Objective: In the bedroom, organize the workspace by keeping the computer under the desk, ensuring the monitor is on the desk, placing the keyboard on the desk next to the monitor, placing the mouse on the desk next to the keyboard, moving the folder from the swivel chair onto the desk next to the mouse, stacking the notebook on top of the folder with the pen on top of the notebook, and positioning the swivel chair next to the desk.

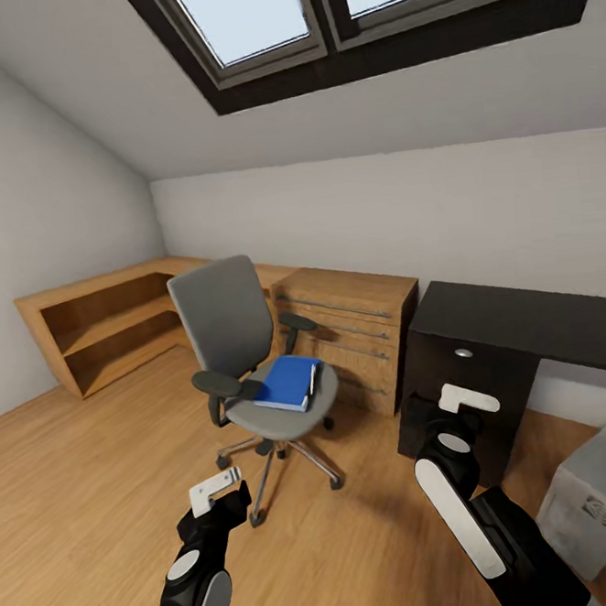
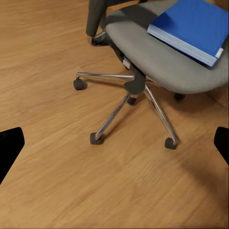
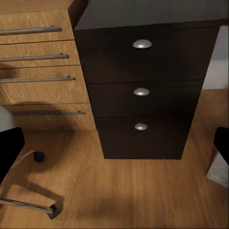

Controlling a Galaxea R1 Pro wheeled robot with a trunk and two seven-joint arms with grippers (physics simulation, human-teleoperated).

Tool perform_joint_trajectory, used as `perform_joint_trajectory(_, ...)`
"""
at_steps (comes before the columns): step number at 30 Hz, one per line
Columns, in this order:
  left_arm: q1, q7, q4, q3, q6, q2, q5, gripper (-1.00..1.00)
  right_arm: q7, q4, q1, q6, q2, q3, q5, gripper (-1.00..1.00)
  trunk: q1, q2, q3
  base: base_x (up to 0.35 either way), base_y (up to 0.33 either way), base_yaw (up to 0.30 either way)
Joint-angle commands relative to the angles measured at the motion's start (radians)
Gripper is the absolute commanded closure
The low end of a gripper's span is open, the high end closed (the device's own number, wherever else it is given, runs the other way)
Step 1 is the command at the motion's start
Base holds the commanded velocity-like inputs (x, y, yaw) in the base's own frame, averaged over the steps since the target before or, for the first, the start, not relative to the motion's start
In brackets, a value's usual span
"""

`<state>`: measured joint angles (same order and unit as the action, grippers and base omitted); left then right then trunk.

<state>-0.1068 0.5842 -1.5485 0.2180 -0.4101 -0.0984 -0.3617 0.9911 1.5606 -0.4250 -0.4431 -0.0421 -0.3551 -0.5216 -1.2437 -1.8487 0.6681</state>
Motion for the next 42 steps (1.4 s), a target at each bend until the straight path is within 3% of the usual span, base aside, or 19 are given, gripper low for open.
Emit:
perform_joint_trajectory(1,-0.001,0.008,-0.001,0.001,-0.003,0.0,-0.008,-1.0,0.008,0.001,-0.001,-0.008,-0.001,-0.002,-0.005,-1.0,0.004,0.007,-0.002,-0.001,0.0,-0.297)
perform_joint_trajectory(5,-0.001,0.008,-0.001,0.001,-0.003,0.0,-0.009,-1.0,0.008,0.001,-0.001,-0.008,-0.001,-0.002,-0.005,-1.0,0.019,0.035,-0.015,0.0,0.0,-0.297)
perform_joint_trajectory(17,-0.001,0.009,0.003,0.002,0.0,0.002,-0.006,-1.0,0.008,0.001,-0.001,-0.008,-0.001,-0.002,-0.003,-1.0,0.019,0.035,-0.015,0.019,0.0,-0.297)
perform_joint_trajectory(42,-0.001,0.012,0.017,0.021,0.0,0.002,-0.004,-1.0,0.008,0.0,-0.001,-0.007,-0.002,-0.002,0.0,-1.0,0.019,0.035,-0.015,0.306,0.0,-0.297)
